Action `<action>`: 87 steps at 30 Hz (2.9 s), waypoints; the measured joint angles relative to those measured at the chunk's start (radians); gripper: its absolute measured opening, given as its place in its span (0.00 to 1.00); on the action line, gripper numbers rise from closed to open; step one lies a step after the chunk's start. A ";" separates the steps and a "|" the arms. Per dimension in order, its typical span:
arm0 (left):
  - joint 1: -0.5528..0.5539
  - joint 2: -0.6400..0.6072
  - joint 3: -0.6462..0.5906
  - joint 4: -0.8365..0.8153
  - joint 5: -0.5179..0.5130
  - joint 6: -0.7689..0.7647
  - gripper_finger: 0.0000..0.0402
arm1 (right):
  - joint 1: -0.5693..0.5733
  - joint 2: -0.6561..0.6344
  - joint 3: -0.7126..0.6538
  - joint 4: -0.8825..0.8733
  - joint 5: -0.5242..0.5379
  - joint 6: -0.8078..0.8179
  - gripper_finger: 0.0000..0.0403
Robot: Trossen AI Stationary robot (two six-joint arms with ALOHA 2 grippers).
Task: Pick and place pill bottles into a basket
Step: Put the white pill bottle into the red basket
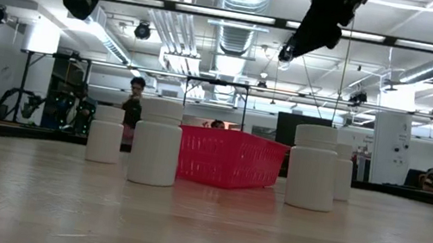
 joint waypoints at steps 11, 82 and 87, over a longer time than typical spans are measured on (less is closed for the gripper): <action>0.000 0.000 0.000 0.000 0.000 0.000 0.00 | 0.001 0.131 0.112 -0.077 0.006 -0.104 0.78; 0.000 0.106 0.000 0.045 0.000 0.008 0.00 | -0.245 0.431 0.084 0.057 -0.126 -0.285 0.72; 0.000 0.108 0.000 0.047 0.000 0.009 0.00 | -0.250 0.431 0.048 0.095 -0.126 -0.268 0.71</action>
